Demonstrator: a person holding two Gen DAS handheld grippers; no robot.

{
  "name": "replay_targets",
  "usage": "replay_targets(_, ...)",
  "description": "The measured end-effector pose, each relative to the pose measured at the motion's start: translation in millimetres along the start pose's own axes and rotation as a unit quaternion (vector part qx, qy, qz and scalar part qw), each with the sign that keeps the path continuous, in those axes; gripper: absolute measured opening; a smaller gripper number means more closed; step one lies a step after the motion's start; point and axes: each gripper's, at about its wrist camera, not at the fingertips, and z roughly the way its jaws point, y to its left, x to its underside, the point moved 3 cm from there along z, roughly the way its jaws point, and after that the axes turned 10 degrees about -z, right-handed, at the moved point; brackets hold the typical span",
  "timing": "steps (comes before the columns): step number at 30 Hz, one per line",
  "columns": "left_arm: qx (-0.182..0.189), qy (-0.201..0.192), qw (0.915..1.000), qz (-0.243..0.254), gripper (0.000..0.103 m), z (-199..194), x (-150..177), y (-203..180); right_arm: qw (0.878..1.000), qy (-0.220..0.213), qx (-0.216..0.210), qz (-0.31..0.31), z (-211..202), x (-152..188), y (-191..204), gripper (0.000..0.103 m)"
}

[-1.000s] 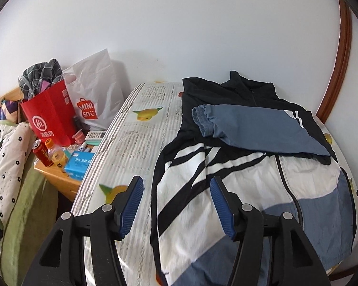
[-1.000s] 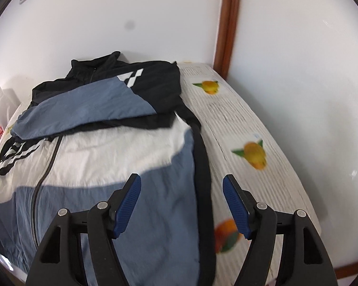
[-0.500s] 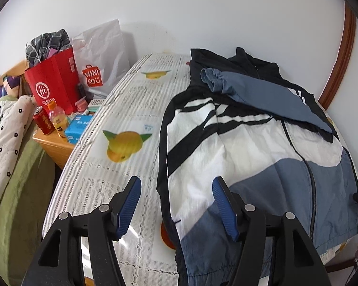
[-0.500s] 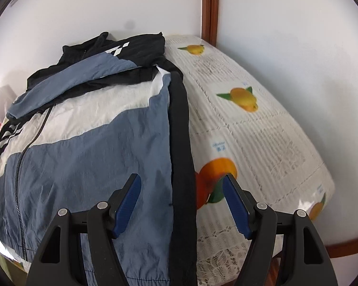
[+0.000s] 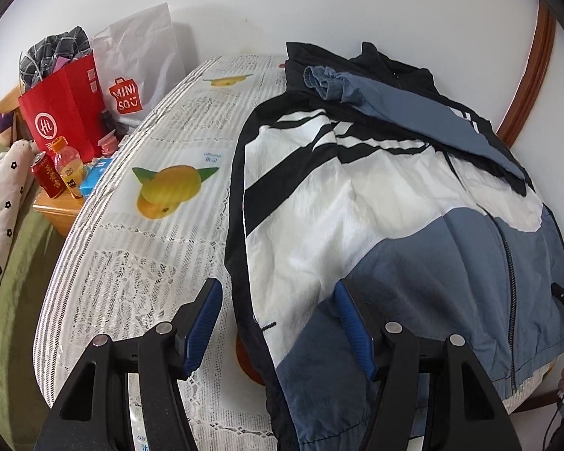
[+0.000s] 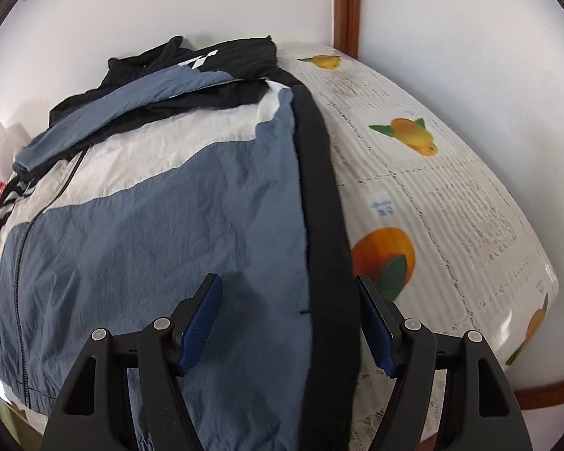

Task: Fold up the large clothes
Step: 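Grasp the jacket hem with both grippers, then lift the hem with both grippers and fold it over toward the collar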

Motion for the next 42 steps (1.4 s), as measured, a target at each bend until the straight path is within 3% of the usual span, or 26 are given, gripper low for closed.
replay_targets(10,-0.007,0.004,1.0000,0.000,0.060,7,8,-1,1.000,-0.013,0.000,-0.019,1,-2,9,0.064)
replay_targets(16,-0.008,-0.002,0.9999,0.011,0.044,5,13,-6,0.999,-0.024,-0.002,-0.027,-3,2,14,0.054)
replay_targets(20,-0.005,-0.003,0.9999,0.016,0.028,2,18,-9,0.999,-0.027,-0.011,-0.029,-8,7,19,0.037)
replay_targets(23,-0.003,-0.005,0.9998,0.017,0.014,-1,20,-10,0.999,-0.028,-0.015,-0.038,-11,9,22,0.014)
replay_targets(25,-0.010,-0.010,0.9998,0.017,0.011,-4,20,-10,0.999,-0.027,-0.013,-0.037,-13,10,20,0.008)
replay_targets(42,0.026,-0.077,0.9966,-0.011,0.007,-84,15,-2,0.993,-0.110,-0.044,0.002,-87,-4,-13,0.004)
